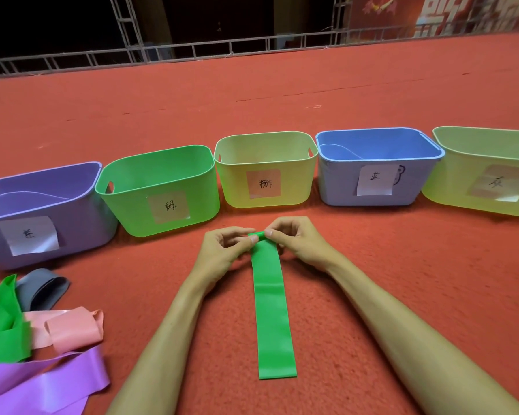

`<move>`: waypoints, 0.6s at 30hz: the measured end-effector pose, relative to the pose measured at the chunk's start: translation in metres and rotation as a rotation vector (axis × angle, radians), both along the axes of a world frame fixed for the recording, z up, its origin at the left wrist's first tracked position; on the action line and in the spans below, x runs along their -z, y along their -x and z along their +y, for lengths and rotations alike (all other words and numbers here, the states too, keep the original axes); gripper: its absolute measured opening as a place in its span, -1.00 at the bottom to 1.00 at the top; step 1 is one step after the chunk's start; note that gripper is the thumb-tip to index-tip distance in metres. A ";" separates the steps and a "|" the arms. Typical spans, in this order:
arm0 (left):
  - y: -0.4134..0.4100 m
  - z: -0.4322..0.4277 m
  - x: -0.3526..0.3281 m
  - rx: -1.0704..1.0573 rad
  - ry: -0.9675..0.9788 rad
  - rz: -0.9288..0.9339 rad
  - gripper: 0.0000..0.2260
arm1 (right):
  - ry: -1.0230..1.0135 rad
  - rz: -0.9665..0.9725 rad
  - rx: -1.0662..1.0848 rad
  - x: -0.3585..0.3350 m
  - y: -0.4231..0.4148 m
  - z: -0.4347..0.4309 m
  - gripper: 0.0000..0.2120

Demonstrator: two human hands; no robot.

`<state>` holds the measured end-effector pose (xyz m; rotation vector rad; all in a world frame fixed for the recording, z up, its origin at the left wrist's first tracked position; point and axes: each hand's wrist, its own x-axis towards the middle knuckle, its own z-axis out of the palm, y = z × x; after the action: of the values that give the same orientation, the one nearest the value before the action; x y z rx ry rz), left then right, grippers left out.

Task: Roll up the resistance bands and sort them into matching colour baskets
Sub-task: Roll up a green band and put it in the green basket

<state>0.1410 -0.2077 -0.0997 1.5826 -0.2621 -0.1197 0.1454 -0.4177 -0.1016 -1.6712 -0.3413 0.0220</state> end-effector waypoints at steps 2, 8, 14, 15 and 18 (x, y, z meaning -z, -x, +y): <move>0.000 -0.002 0.001 -0.006 -0.047 -0.019 -0.87 | 0.001 -0.010 -0.008 -0.001 0.001 0.000 -0.89; 0.002 -0.001 0.000 0.005 -0.001 -0.012 -0.88 | -0.043 0.008 -0.034 0.000 0.001 -0.001 -0.97; 0.003 0.001 -0.001 0.019 0.052 0.004 -0.82 | -0.024 -0.006 -0.008 0.002 0.000 0.000 -0.96; 0.002 0.002 -0.001 0.019 0.045 0.004 -0.81 | -0.022 -0.013 -0.006 0.002 0.000 0.000 -0.96; 0.000 0.001 0.000 0.019 0.022 0.010 -0.80 | -0.025 -0.039 -0.013 0.002 0.001 -0.001 -0.95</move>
<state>0.1410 -0.2062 -0.1000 1.5571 -0.2698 -0.1389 0.1448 -0.4188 -0.1033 -1.6466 -0.3803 -0.0048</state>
